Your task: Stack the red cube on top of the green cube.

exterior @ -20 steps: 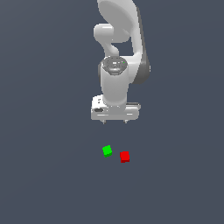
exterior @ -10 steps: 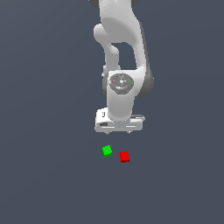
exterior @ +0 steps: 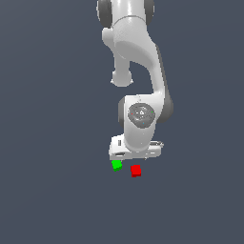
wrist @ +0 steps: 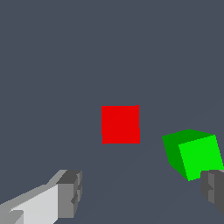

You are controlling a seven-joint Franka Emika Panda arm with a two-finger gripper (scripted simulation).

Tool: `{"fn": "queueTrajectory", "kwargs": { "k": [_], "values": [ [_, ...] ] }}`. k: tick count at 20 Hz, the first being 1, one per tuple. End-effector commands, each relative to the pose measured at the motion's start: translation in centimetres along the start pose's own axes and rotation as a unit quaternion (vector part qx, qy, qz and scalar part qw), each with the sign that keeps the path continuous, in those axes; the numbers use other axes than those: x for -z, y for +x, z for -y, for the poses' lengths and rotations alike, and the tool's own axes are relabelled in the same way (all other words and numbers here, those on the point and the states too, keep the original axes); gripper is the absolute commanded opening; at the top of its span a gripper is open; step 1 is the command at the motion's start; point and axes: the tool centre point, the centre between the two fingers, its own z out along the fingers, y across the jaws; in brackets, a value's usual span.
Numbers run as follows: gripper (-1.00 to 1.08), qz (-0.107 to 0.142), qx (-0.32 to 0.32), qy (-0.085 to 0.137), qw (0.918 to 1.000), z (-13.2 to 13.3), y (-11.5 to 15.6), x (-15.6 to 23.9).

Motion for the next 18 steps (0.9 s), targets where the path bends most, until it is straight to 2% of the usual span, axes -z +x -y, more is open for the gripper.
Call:
{"fn": "queueTrajectory", "kwargs": {
  "k": [1, 9, 18],
  "values": [
    [1.0, -0.001, 0.004, -0.001, 1.0, 0.3, 1.0, -0.7],
    [1.0, -0.001, 0.011, -0.002, 0.9999, 1.0, 2.8, -1.9],
    [1.0, -0.002, 0.012, -0.003, 0.9999, 1.1, 3.2, -2.1]
  ]
}}
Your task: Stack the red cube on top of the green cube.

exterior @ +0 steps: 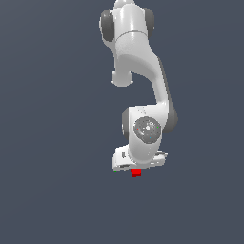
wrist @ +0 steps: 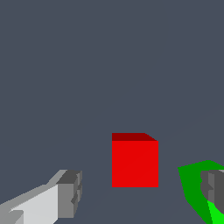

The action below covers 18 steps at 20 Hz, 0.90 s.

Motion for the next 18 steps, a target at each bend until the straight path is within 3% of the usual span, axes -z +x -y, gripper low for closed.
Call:
{"fn": "queueTrajectory", "kwargs": {
  "k": [1, 12, 18],
  "values": [
    [1.0, 0.0, 0.0, 0.0, 1.0, 0.0, 0.0, -0.1],
    [1.0, 0.0, 0.0, 0.0, 1.0, 0.0, -0.1, -4.8],
    [1.0, 0.0, 0.0, 0.0, 1.0, 0.0, 0.1, -5.0]
  ]
}}
